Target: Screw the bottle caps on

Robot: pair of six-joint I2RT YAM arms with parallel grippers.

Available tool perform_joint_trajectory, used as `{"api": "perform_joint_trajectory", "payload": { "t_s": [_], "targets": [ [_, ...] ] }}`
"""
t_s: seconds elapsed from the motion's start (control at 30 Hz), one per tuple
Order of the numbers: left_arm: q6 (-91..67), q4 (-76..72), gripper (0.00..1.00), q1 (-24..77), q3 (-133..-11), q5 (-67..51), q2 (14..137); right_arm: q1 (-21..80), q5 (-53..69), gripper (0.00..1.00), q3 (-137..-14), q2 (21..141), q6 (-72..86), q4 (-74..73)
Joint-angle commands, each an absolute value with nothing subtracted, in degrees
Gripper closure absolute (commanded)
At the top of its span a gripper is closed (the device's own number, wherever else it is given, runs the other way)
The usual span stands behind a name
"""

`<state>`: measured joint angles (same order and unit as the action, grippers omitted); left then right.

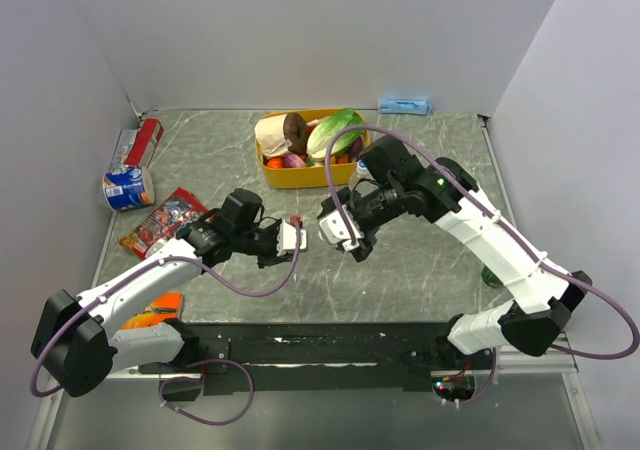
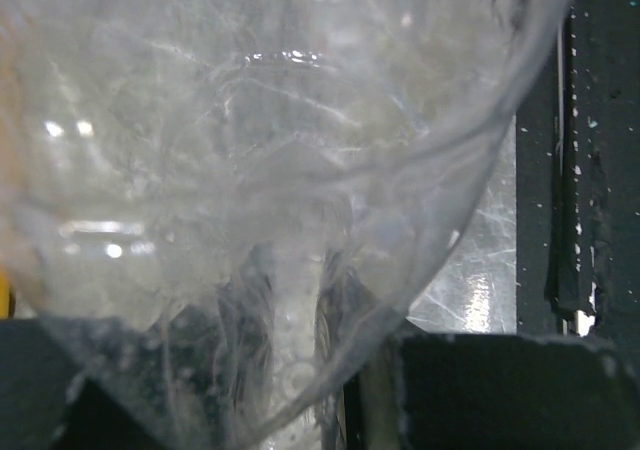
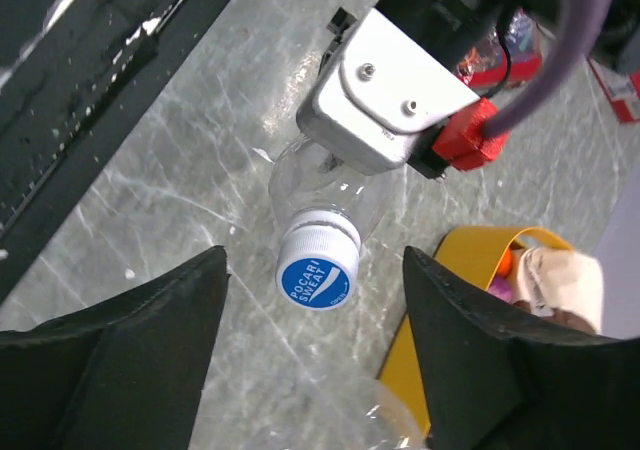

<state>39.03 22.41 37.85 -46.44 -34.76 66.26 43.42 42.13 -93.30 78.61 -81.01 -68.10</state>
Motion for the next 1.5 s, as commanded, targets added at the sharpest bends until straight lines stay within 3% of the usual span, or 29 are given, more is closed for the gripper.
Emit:
{"api": "perform_joint_trajectory", "payload": {
  "t_s": [0.0, 0.4, 0.57, 0.7, 0.83, 1.0, 1.1, 1.2, 1.23, 1.3, 1.33, 1.47],
  "targets": [
    [41.05, 23.73, 0.99, 37.7, -48.34, -38.06, 65.22, 44.3, 41.48, 0.3, -94.22, 77.43, -86.92, -67.85],
    [38.16, 20.05, 0.99, 37.36, -47.9, -37.36, 64.78, 44.38, 41.4, 0.65, -95.63, 80.24, -83.33, -68.91],
    [28.33, 9.52, 0.99, 36.56, -45.53, -30.62, 62.23, 43.95, 40.78, 0.81, -96.06, 83.49, -65.78, -63.47],
    [17.87, -6.54, 0.99, 37.09, -42.11, -19.89, 58.63, 42.54, 43.23, 0.82, -104.74, 91.3, -44.69, -63.18],
    [17.49, -11.77, 0.99, 39.46, -42.53, -4.17, 59.4, 39.3, 46.22, 0.83, -119.5, 106.47, -19.25, -69.78],
    [18.28, -12.92, 0.99, 40.6, -46.66, 10.69, 64.68, 38.06, 49.56, 0.87, -115.14, 108.09, -1.7, -63.64],
    [19.07, -11.17, 0.99, 40.69, -47.81, 13.27, 66.71, 37.62, 50.89, 0.87, -114.78, 108.98, 3.51, -62.84],
    [19.86, -9.59, 0.99, 40.69, -46.59, 14.32, 66.45, 36.22, 52.81, 0.83, -115.57, 109.51, 3.96, -62.06],
    [19.86, -8.62, 0.99, 40.61, -46.41, 13.54, 66.01, 35.69, 53.17, 0.69, -116.79, 109.6, 3.87, -61.79],
    [20.39, -4.15, 0.99, 40.61, -45.53, 11.18, 65.31, 32.88, 54.57, 0.57, -118.73, 109.43, 1.6, -60.39],
    [20.91, -2.65, 0.99, 40.69, -45.01, 8.12, 64.35, 31.65, 54.58, 0.45, -121.7, 109.25, 0.54, -60.12],
    [24.43, 6.05, 0.99, 40.52, -42.37, -2.25, 61.88, 25.59, 56.24, 0.34, -127.79, 107.14, -11.05, -59.94]
  ]
}}
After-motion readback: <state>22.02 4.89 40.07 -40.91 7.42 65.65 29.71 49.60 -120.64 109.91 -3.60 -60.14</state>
